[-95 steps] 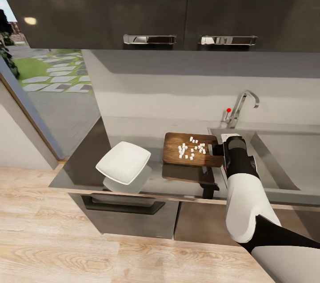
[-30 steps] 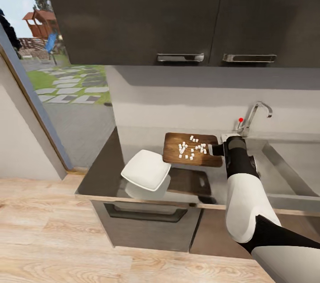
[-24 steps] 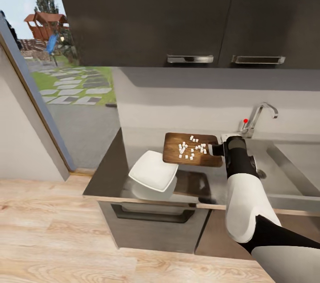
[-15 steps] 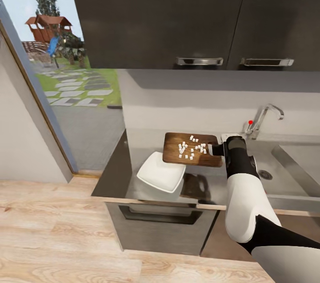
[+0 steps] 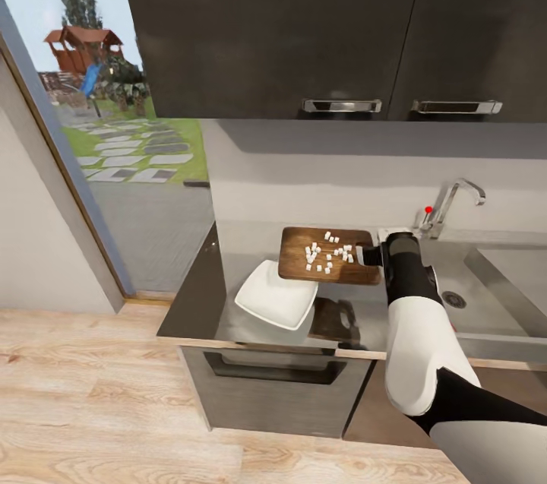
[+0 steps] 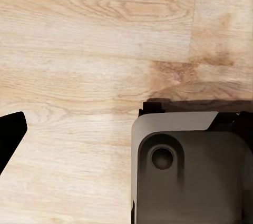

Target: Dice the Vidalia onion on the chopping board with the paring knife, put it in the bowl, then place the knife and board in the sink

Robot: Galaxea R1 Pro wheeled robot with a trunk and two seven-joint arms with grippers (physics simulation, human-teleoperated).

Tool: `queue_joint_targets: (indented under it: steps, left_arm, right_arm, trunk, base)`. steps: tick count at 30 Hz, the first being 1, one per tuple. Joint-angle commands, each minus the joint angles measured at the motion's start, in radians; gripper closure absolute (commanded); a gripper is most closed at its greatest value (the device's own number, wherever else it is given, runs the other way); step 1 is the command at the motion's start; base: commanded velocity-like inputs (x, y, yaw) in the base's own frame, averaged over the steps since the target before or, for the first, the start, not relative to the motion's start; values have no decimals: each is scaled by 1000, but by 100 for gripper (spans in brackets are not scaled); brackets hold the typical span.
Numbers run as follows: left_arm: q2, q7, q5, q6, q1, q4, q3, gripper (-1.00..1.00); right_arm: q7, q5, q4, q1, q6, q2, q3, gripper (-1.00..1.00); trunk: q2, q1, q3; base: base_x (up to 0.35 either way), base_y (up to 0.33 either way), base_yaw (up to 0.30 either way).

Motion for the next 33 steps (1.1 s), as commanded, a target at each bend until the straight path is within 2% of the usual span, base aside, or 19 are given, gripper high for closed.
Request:
queue_joint_targets:
  steps: [1,4,7,26,30,33]
  left_arm:
    - [0,2,6,-7,-2,4,-8,-100]
    - [0,2,6,-7,-2,4,-8,-100]
    - [0,2,6,-7,-2,4,-8,-100]
    - [0,2,6,-7,-2,4,-8,-100]
    - [0,2,6,-7,-2,4,-8,-100]
    - [0,2,6,-7,-2,4,-8,-100]
  right_arm:
    - [1,11,-2,-1,1,1,7,100]
    - [-30,19,-3,-1,0,1,60,100]
    - [-44,23,-11,-1,1,1,87,100]
    - [-43,21,-32,-1,5,1,99,100]
    - [-45,23,-33,-1,5,1,198,100]
    - [-47,23,-33,-1,6,1,238,100]
  trunk:
    - [-2,1,-2]
    - [-2,1,-2]
    - [-2,1,-2]
    - [-2,1,-2]
    - [-2,1,-2]
    - [-2,1,-2]
  base:
    - [0,0,0]
    - [0,0,0]
    - [0,0,0]
    - [0,0,0]
    - [0,0,0]
    - [0,0,0]
